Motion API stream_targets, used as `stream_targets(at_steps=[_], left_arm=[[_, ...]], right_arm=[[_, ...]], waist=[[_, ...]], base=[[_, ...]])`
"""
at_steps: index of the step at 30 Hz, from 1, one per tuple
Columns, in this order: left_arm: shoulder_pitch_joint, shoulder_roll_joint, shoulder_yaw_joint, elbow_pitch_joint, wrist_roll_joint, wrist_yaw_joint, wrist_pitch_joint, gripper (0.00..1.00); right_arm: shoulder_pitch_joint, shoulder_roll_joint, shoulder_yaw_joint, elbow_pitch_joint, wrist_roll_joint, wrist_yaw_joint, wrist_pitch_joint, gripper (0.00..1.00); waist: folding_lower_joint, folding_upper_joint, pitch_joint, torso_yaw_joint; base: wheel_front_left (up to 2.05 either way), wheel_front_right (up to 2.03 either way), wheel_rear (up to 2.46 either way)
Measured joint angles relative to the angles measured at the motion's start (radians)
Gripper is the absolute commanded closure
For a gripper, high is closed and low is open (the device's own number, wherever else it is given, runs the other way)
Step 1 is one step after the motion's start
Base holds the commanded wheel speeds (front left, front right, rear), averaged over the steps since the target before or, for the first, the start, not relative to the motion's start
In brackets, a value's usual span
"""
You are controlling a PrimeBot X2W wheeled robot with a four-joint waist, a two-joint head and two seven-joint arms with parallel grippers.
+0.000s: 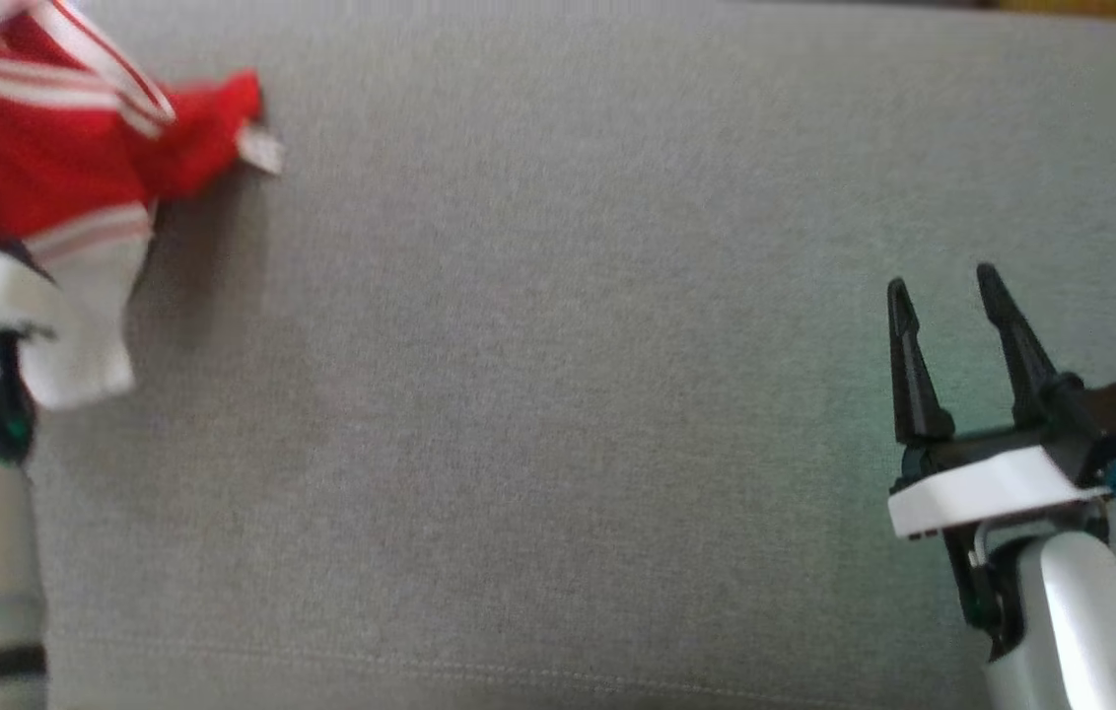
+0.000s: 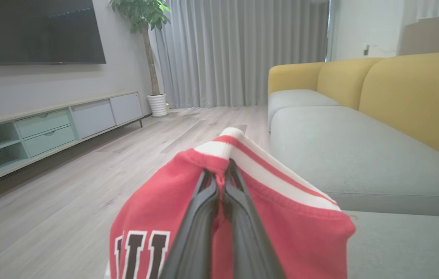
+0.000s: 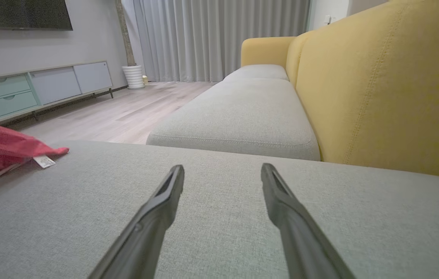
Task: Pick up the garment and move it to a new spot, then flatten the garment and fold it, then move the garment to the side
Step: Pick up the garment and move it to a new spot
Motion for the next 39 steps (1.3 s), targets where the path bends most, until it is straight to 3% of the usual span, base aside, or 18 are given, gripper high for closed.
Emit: stream_targets(at_steps=[10,19,31,39], left_arm=[[0.278,-0.096,-0.084,-0.337,0.003,0.020,0.050,1.00],[0.304,-0.125,-0.176,-0.553,0.002,0.009,0.115,1.00],[0.173,-0.181,-0.466,-0.496,-0.016,-0.032,0.186,1.00],[0.021,-0.194,-0.653,-0.372,-0.016,-0.035,0.219,1.00]], right_arm=[[0.081,0.004,-0.013,-0.038,0.048,0.000,0.000,0.00],[0.078,0.007,0.003,-0.073,0.071,0.000,0.001,0.00],[0.075,0.008,0.029,-0.043,0.166,0.000,-0.058,0.00],[0.053,0.009,0.062,-0.004,0.229,0.000,-0.103,0.00]], waist=[[0.0000,0.0000,-0.074,-0.066],[0.0000,0.0000,-0.050,-0.183],[0.0000,0.0000,0.025,-0.451],[0.0000,0.0000,0.129,-0.565]], base=[[0.00,0.00,0.00],[0.00,0.00,0.00],[0.00,0.00,0.00],[0.00,0.00,0.00]])
